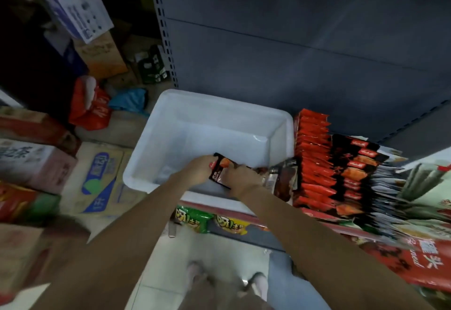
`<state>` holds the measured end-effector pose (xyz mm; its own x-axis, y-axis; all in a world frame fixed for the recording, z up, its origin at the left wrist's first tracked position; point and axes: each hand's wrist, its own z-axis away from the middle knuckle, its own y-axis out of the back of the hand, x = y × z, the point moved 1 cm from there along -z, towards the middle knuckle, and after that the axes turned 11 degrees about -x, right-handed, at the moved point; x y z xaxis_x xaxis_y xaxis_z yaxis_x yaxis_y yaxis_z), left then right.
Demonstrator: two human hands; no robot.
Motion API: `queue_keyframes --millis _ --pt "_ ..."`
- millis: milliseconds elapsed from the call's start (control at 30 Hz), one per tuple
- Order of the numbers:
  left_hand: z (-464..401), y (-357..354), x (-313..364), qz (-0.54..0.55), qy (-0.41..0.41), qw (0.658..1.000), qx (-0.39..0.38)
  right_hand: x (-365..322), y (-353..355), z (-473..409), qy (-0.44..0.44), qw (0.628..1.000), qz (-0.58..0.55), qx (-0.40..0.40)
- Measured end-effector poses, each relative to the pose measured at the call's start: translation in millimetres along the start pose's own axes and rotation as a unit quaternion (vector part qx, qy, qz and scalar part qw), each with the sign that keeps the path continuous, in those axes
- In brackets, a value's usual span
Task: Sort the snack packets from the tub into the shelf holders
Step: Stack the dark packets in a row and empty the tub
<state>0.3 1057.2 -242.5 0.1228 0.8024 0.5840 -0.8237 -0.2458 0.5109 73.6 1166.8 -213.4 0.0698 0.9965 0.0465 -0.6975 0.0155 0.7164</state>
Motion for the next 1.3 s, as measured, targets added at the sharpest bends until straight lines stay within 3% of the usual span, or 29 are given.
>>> queue_keyframes --millis 167,333,433,500,567,633,667,833,967,1100,1300 --pt "0 11 -15 0.139 -0.020 0.990 0.017 -1 7 -11 0.034 0.999 0.039 0.007" --pt "13 20 -7 0.288 -0.057 0.954 0.060 5 9 -3 0.047 0.997 0.033 0.058" --pt "23 26 -3 0.338 -0.070 0.935 0.086 12 14 1 0.048 0.989 -0.086 0.109" --pt "30 30 5 0.336 -0.080 0.933 0.103 22 21 5 0.074 0.945 -0.271 0.165" --pt "39 32 20 0.338 -0.117 0.929 0.100 33 28 17 0.133 0.867 -0.444 0.185" --pt "46 33 42 0.324 -0.170 0.927 0.086 47 33 35 0.192 0.792 -0.548 0.189" --pt "47 33 54 0.319 -0.195 0.924 0.082 55 34 44 0.208 0.773 -0.567 0.195" --pt "48 26 120 0.303 -0.269 0.905 0.130 111 37 88 0.194 0.766 -0.540 0.291" --pt "47 6 180 0.247 -0.312 0.905 0.151 162 30 117 0.115 0.790 -0.470 0.377" --pt "44 -19 231 0.209 -0.341 0.901 0.170 202 21 142 0.037 0.780 -0.416 0.466" --pt "33 -49 263 0.124 -0.347 0.908 0.200 234 2 157 -0.010 0.779 -0.419 0.467"
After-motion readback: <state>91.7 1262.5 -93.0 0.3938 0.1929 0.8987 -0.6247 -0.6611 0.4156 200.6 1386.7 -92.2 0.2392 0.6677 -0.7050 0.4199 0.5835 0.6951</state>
